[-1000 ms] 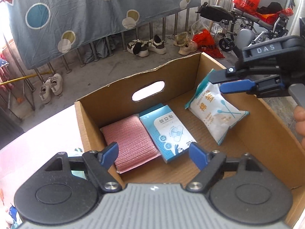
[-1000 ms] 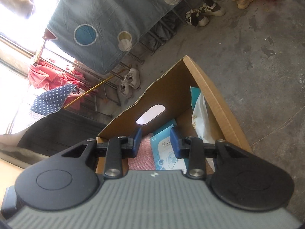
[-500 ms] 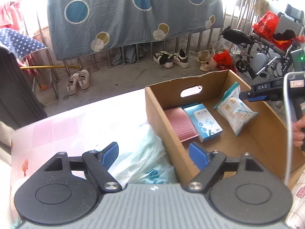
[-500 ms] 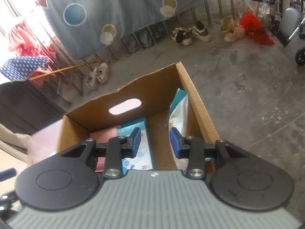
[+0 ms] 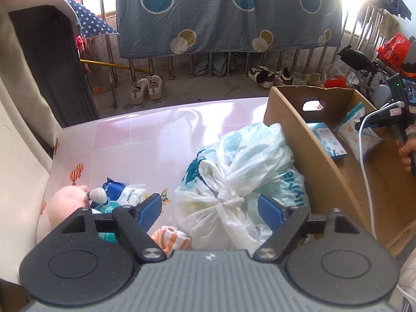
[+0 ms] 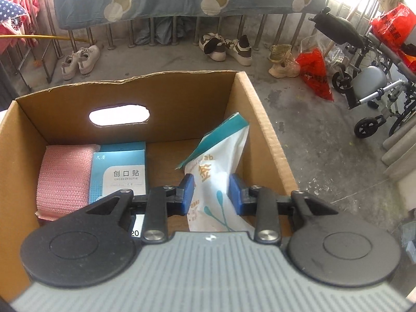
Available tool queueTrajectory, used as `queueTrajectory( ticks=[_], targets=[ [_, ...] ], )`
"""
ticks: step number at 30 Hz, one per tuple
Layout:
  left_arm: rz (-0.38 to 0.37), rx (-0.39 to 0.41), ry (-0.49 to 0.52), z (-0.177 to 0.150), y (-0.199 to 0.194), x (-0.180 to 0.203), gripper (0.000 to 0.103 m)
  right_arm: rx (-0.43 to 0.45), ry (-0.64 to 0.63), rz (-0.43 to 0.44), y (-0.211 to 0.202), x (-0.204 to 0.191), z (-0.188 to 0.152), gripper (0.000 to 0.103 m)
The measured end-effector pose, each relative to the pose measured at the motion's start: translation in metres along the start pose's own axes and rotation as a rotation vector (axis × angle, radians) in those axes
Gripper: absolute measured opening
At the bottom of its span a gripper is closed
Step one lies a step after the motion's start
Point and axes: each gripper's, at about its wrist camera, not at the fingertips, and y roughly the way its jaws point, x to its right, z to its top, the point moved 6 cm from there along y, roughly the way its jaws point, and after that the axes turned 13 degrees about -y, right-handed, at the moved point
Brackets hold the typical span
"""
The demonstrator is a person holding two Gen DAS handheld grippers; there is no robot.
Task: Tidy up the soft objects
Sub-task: 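Lower the snack packet into the box with the right tool and open, then withdraw the right tool from the box back over the table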
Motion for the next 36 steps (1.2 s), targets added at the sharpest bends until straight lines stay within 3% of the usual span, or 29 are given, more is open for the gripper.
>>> queueTrajectory(
  ticks=[2,10,15,17,22,27,32,36],
  targets=[
    [0.003,-0.004,-0.01,-0.007,0.0,-0.006,0.082,-0.017,-0.011,0.004,0.005,-0.005,0.001,0.021],
    [0.001,-0.015,-0.042,-0.022,0.002,-0.02,0.082,-0.017,0.021,0.047,0.019,-0.013,0.004,0.019],
    [0.012,-0.003,-0.044,-0.029,-0.002,-0.029,0.082,-0.026,0.002,0.03,0.025,-0.018,0.006,0.033],
    [0.017,0.007,-0.043,-0.034,-0.007,-0.033,0.083,-0.014,0.015,0.04,0.021,-0.02,0.005,0.043],
    [0.051,0.047,-0.047,-0.044,-0.025,-0.049,0.084,0.067,0.076,0.088,-0.006,-0.02,0.006,0.051],
    [0.112,0.098,-0.049,-0.06,-0.047,-0.07,0.086,0.117,0.18,0.204,-0.04,-0.017,0.005,0.057],
    [0.172,0.141,-0.068,-0.079,-0.073,-0.099,0.086,0.175,0.212,0.302,-0.094,-0.025,0.0,0.07],
    [0.208,0.183,-0.1,-0.095,-0.091,-0.122,0.089,0.216,0.198,0.397,-0.145,-0.044,-0.006,0.072]
  ],
)
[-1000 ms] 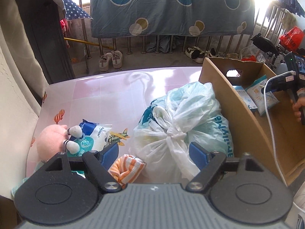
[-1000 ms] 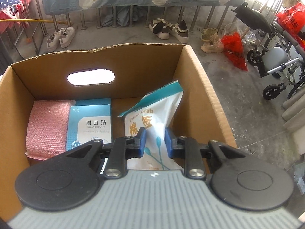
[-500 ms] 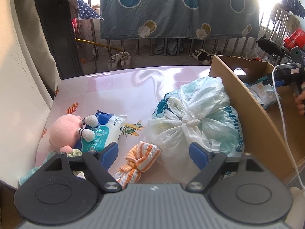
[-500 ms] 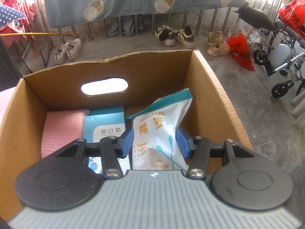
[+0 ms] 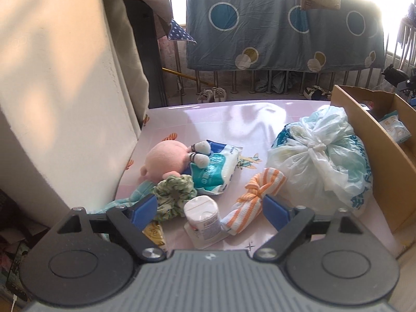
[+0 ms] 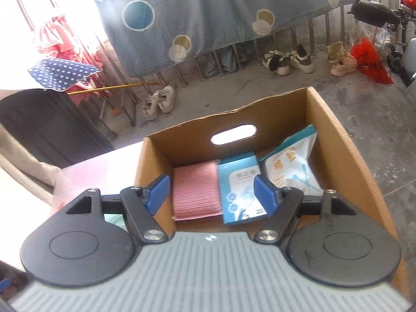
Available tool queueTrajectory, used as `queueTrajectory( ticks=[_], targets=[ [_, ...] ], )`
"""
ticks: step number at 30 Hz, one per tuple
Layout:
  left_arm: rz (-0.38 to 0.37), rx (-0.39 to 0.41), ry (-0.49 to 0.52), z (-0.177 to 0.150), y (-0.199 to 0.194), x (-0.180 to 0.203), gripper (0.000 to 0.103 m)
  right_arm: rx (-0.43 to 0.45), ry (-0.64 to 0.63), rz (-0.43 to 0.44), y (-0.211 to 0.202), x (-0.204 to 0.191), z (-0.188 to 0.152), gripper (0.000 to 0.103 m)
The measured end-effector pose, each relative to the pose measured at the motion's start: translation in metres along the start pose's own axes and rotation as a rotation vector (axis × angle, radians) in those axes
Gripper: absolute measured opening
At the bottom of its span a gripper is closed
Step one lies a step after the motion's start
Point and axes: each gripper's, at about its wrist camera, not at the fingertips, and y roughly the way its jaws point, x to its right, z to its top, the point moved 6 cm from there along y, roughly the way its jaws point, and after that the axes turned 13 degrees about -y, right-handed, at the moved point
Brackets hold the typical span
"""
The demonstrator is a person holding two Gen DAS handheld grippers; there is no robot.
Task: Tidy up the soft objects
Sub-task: 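Withdraw the right tool from the box back over the table, then grasp the blue-and-white wet-wipe pack with the right tool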
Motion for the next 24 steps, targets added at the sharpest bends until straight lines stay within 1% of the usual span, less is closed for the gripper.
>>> queueTrajectory(
  ticks=[3,5,8,11,15,19,21,24],
  targets=[
    [0.027,0.023,-0.007,-0.009,-0.011,-0.018,0.089,0.014,-0.008,0.09,-0.023,-0.033,-0.005,0.074],
    [0.046,0.037,-0.007,-0.015,-0.018,-0.028,0.089,0.017,-0.019,0.157,-0.034,-0.062,-0.011,0.075],
    [0.077,0.063,0.006,-0.023,-0.027,-0.041,0.09,0.012,-0.04,0.263,-0.043,-0.107,-0.018,0.075],
    [0.096,0.076,0.0,-0.028,-0.032,-0.049,0.09,-0.012,-0.07,0.349,-0.042,-0.153,-0.027,0.075],
    [0.073,0.096,-0.023,-0.026,-0.031,-0.05,0.09,-0.074,-0.109,0.447,-0.028,-0.217,-0.038,0.076],
    [0.045,0.143,0.006,-0.015,-0.019,-0.036,0.089,-0.144,-0.077,0.562,-0.005,-0.275,-0.045,0.076],
    [0.02,0.152,0.02,-0.009,-0.009,-0.029,0.089,-0.175,-0.068,0.593,0.012,-0.303,-0.046,0.076],
    [0.021,0.148,0.042,-0.004,0.007,-0.022,0.088,-0.237,-0.059,0.615,0.044,-0.339,-0.048,0.076]
  ],
)
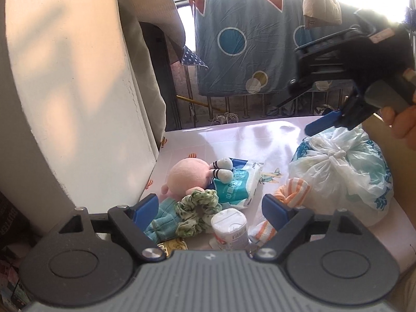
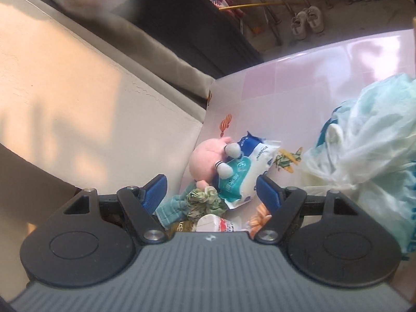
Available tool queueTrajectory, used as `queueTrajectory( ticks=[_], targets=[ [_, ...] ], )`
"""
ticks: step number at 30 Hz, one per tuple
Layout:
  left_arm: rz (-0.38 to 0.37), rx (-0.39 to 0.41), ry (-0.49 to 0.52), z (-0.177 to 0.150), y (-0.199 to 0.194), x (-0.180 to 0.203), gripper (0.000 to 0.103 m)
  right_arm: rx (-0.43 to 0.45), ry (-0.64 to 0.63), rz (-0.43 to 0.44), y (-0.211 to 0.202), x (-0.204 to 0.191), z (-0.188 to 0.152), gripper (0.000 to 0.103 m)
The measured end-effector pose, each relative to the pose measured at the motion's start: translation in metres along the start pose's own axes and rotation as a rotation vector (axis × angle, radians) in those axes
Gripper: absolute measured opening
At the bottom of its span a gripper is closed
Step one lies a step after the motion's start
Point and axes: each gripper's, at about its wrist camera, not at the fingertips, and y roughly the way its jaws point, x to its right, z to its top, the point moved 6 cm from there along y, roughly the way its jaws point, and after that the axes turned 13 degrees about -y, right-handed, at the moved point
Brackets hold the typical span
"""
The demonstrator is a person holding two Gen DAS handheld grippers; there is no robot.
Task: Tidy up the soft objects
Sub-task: 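Grasp the blue-and-white wet-wipe pack with the right tool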
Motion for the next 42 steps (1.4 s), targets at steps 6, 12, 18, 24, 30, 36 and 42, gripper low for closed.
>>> queueTrajectory(
  ticks=[6,12,18,24,30,36,42],
  targets=[
    [0.03,-0.057,-0.029,-0.011,0.023,-0.016,0.084,-0.146,0.032,-0.076,0.089,0.018,0.009,0.073],
    [0.069,-0.106,-0.059,-0.02,0.04,-0.043,0.076,-0.228,0.08,-0.15,0.139,0.055,0.003,0.06],
    [0.071,-0.118,-0.068,-0.024,0.046,-0.054,0.075,-0.253,0.191,-0.117,0.162,0.083,-0.009,0.049],
    [0.077,-0.131,-0.058,-0.027,0.048,-0.057,0.075,-0.219,0.219,-0.055,0.16,0.085,-0.01,0.033],
    [0.063,-0.129,-0.074,-0.024,0.045,-0.057,0.075,-0.194,0.183,-0.061,0.137,0.084,0.0,0.028],
    [0.054,-0.121,-0.07,-0.021,0.034,-0.053,0.075,-0.148,0.159,-0.059,0.087,0.082,0.008,0.028],
    [0.023,-0.127,-0.071,-0.025,0.013,-0.048,0.075,-0.127,0.094,0.034,0.026,0.057,-0.009,0.028]
  ],
)
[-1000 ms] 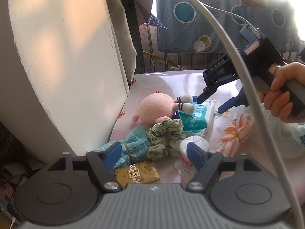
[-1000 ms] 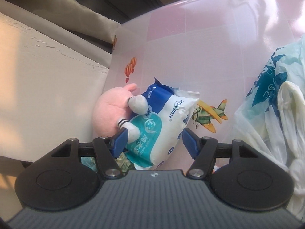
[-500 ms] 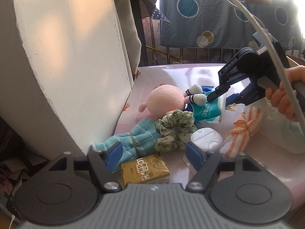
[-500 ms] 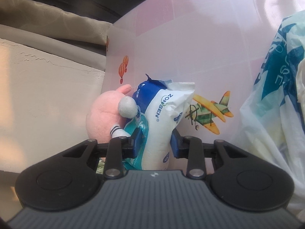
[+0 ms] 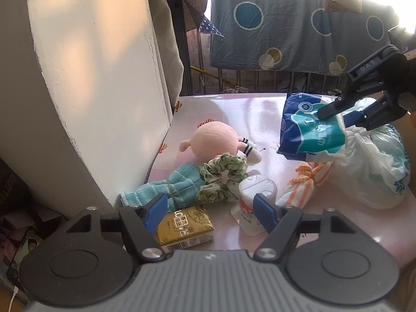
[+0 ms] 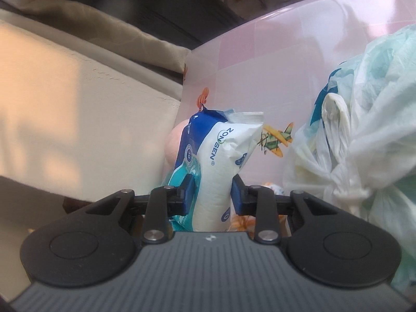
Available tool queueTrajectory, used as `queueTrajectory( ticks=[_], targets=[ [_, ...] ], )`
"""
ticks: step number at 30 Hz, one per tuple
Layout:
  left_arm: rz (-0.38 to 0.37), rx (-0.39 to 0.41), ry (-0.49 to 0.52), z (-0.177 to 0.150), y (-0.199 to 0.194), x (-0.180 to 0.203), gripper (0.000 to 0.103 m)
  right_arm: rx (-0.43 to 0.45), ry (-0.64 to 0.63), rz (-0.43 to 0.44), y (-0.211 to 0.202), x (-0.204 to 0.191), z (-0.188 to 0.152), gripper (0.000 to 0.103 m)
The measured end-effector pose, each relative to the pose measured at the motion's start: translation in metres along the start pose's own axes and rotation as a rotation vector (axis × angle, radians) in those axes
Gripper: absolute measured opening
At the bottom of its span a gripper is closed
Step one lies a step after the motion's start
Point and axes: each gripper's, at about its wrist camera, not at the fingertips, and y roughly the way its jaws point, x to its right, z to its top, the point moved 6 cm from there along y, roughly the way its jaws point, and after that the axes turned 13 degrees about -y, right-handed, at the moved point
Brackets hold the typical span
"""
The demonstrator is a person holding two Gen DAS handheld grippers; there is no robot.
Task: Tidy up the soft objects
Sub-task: 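Grasp the blue-and-white wet-wipe pack with the right tool, then lift the wet-wipe pack with the right tool and carry it toward the box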
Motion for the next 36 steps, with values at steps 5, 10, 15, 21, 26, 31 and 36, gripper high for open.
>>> queueTrajectory(
  ticks=[5,10,15,21,26,31,36],
  targets=[
    [-0.018,-0.029,-0.001,-0.015,-0.019,0.003,0.075,-0.066,-0.052,0.081,-0.019,-0.022,-0.051,0.028],
    [-0.095,-0.144,-0.092,-0.039,-0.016,0.007,0.064,-0.148,-0.065,0.063,-0.007,-0.017,-0.104,0.028],
    [-0.162,-0.254,-0.142,-0.059,0.002,0.018,0.044,-0.19,-0.056,0.02,0.016,0.002,-0.131,0.028],
    [-0.262,-0.314,-0.144,-0.055,0.019,0.041,0.044,-0.18,-0.097,-0.002,0.017,0.0,-0.124,0.032],
    [-0.322,-0.398,-0.129,-0.054,0.04,0.061,0.046,-0.179,-0.051,0.009,0.018,0.009,-0.123,0.034],
    [-0.349,-0.428,-0.125,-0.053,0.052,0.074,0.049,-0.17,0.015,0.029,0.019,0.02,-0.127,0.036],
    [-0.354,-0.435,-0.137,-0.05,0.059,0.079,0.052,-0.153,0.049,0.048,0.021,0.022,-0.131,0.035]
  ],
)
